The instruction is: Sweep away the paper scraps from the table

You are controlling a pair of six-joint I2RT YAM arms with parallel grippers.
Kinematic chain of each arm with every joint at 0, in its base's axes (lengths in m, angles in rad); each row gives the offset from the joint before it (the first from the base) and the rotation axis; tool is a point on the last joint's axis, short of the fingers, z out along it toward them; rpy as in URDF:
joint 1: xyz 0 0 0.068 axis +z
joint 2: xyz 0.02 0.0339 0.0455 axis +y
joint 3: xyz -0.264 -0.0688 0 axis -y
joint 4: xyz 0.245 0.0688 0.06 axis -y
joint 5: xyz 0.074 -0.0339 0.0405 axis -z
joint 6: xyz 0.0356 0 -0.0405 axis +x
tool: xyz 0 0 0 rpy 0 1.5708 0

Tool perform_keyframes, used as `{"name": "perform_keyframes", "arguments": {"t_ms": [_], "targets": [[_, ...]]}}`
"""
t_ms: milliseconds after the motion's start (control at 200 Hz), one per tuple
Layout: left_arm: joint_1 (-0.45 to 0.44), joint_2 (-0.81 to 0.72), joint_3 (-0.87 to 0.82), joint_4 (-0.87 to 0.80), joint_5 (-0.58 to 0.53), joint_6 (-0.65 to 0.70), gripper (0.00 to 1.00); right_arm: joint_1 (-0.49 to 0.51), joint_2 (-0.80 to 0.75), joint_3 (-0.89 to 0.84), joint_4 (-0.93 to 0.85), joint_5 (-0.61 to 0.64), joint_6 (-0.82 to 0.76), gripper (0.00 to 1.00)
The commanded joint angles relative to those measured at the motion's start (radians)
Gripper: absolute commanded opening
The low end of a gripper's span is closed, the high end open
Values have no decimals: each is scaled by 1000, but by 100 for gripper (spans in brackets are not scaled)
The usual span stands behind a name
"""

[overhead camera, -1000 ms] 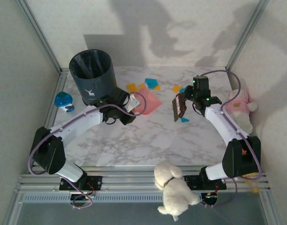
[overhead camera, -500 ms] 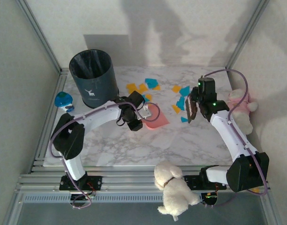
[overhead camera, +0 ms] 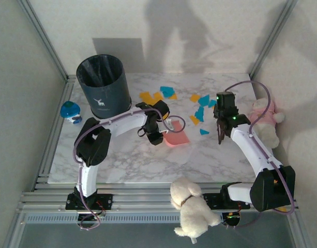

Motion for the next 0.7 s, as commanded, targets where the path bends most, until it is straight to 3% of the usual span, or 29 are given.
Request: {"name": "perform_keyframes", "arguments": {"t_ms": [0, 270, 691], "targets": [[-15, 29, 41, -66, -19, 28, 0, 13, -7, -34, 44, 32, -14, 0], [-27, 106, 101, -111, -45, 16, 0, 57, -16, -91, 38, -3, -27, 0], [-37, 162, 155, -126, -71, 7, 0, 173, -20, -119, 54, -185, -7, 0]]}}
